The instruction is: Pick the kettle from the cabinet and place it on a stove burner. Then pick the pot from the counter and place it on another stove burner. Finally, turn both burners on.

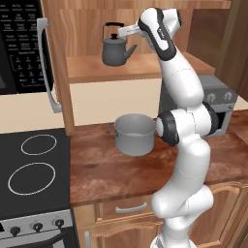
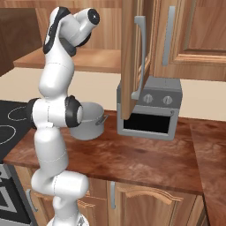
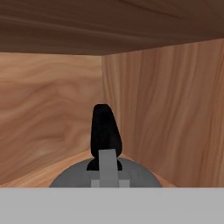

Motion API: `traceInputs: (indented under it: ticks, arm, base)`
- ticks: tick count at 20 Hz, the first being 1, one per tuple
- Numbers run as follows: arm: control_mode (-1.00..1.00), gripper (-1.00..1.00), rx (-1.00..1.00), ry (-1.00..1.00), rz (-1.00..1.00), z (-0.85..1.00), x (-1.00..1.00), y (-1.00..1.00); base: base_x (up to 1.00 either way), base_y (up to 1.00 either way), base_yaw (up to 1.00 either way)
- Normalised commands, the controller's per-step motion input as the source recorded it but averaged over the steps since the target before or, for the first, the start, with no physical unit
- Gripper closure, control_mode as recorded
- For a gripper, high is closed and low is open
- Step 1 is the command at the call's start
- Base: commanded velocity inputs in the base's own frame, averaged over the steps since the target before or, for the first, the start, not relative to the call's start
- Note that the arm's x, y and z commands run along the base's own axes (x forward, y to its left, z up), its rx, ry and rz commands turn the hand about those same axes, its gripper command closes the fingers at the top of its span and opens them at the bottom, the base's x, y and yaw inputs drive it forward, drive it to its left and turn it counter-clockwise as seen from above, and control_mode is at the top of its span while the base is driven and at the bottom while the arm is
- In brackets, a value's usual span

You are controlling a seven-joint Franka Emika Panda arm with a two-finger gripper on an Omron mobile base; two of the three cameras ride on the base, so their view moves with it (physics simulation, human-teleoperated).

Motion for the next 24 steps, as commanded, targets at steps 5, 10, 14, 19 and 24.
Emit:
traceInputs:
  ticks: [5,10,14,19,24]
  arm:
    - [-1.0,1.0,0.0,0.01,0.0,-0.01,0.0,0.0]
    - [-1.0,1.0,0.0,0.0,0.0,0.0,-0.02,0.06]
    - [-1.0,1.0,0.0,0.0,0.0,0.0,-0.15,0.08]
    - [-1.0,1.0,0.0,-0.03,0.0,0.0,-0.4,0.04]
    - [-1.0,1.0,0.0,-0.06,0.0,0.0,-0.67,0.01]
  base:
    - [0.0,0.0,0.0]
    - [0.0,0.0,0.0]
    - [0.0,0.0,0.0]
    - [0.0,0.0,0.0]
    - [0.0,0.0,0.0]
